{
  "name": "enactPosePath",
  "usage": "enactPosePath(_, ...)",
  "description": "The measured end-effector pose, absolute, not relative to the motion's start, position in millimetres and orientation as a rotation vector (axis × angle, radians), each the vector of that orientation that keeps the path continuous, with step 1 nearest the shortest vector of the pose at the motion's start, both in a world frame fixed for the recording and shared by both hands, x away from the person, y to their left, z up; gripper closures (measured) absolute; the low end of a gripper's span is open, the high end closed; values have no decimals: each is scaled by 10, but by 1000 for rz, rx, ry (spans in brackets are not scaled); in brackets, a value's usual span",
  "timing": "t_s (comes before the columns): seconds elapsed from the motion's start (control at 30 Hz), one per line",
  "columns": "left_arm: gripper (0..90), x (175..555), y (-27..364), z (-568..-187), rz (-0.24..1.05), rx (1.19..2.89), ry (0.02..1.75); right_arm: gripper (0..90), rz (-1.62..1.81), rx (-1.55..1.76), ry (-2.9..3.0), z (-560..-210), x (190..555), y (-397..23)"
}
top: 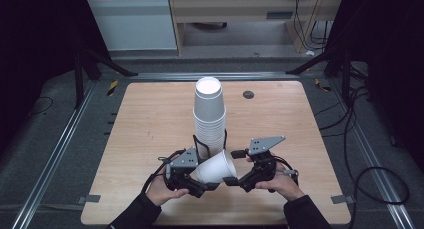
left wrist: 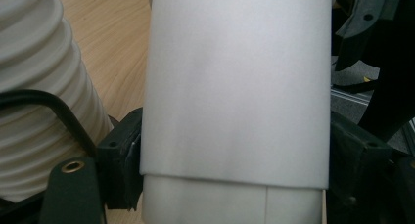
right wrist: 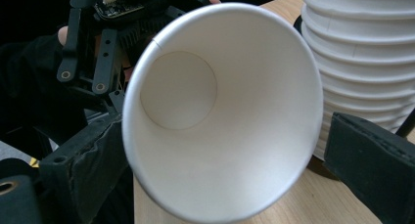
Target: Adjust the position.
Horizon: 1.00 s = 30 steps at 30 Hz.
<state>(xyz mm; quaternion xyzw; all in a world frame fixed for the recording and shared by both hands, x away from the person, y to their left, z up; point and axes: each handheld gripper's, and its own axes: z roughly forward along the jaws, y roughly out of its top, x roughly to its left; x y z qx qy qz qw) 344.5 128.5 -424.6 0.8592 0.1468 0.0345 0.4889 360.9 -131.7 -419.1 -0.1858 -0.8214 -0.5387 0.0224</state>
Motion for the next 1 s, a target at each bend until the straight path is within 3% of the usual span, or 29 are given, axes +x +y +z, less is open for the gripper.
enactPosePath(1.0, 217, 3394, 1234, -4215, 90, 2089, 311, 36, -1649, -535, -2492, -4216, 3632, -1235)
